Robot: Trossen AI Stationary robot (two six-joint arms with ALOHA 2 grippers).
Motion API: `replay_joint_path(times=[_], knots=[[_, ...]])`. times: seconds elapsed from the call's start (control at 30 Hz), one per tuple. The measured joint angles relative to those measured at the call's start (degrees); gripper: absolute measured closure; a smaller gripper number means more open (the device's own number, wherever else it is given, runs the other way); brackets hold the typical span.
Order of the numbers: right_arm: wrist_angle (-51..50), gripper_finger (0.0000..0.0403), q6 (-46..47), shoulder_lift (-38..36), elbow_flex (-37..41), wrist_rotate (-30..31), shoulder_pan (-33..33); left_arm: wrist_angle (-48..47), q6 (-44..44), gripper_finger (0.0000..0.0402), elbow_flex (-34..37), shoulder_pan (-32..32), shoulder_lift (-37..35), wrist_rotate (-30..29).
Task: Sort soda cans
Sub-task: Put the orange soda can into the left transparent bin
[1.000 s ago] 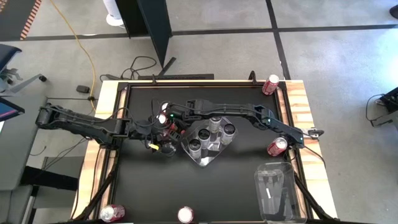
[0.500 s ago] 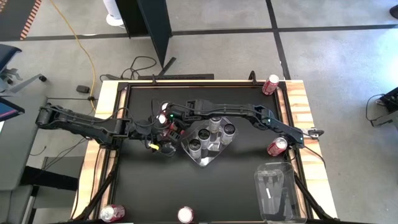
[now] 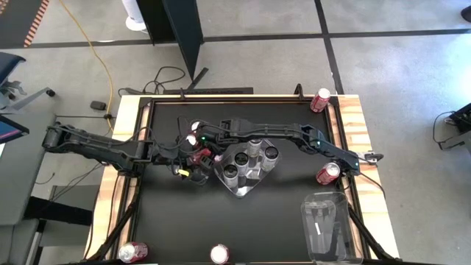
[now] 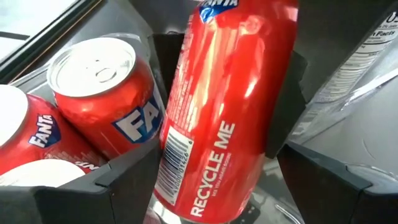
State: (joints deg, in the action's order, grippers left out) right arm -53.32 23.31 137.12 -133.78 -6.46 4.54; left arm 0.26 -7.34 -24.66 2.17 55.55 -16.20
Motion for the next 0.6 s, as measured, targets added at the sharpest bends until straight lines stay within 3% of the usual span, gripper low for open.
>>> replay_joint_path(times=[0.33, 0.6], knots=[[0.3, 0.0050, 0.6, 0.0, 0.0, -0.2, 0.0, 1.3, 0.0, 0.0085, 2.3, -1.9, 0.0, 1.7], [1.4, 0.0050, 0.6, 0.0, 0.0, -0.3, 0.0, 0.5, 0.0, 0.0128, 2.3, -2.0, -0.1, 2.4]])
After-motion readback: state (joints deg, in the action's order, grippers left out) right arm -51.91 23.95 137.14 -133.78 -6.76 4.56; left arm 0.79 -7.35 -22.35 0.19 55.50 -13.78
